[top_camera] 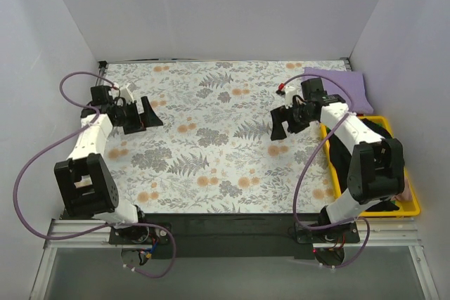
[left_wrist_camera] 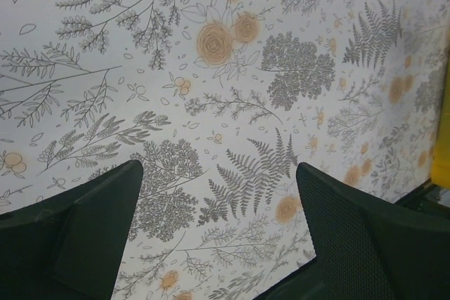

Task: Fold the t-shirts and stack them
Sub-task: Reset both grippers

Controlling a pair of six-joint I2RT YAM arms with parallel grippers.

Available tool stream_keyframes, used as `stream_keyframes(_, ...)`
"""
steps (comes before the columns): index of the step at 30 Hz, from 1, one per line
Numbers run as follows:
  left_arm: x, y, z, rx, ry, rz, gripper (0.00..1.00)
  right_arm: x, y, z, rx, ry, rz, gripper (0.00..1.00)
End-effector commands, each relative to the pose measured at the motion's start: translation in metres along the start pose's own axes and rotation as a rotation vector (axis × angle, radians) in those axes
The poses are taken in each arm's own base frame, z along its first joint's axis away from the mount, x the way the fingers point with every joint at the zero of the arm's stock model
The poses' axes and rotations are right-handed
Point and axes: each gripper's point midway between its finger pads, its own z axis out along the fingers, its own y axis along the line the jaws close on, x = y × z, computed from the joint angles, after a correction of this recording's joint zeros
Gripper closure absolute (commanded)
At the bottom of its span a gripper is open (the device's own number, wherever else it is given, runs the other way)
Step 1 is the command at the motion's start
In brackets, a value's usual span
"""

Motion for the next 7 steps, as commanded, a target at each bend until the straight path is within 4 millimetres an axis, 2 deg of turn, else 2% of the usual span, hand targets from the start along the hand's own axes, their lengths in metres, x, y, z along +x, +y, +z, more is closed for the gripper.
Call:
stream_keyframes(1, 0.0057, 0.0023, -0.0141, -0.06, -0.069, 0.097, 0.09, -0.0224, 0.0111, -0.0159, 0.03, -0.13, -0.049, 0.02)
stream_keyframes(2, 0.0066, 0.0026, -0.0157, -0.066, -0.078, 0.113, 0.09, -0.0161, 0.0122, -0.0131, 0.029, -0.119, -0.049, 0.02)
stream_keyframes(7, 0.013, 0.0039, -0.0211, -0.094, -0.094, 0.142, 0.09, -0.0176, 0.0149, -0.0166, 0.054, -0.132, -0.074, 0.02)
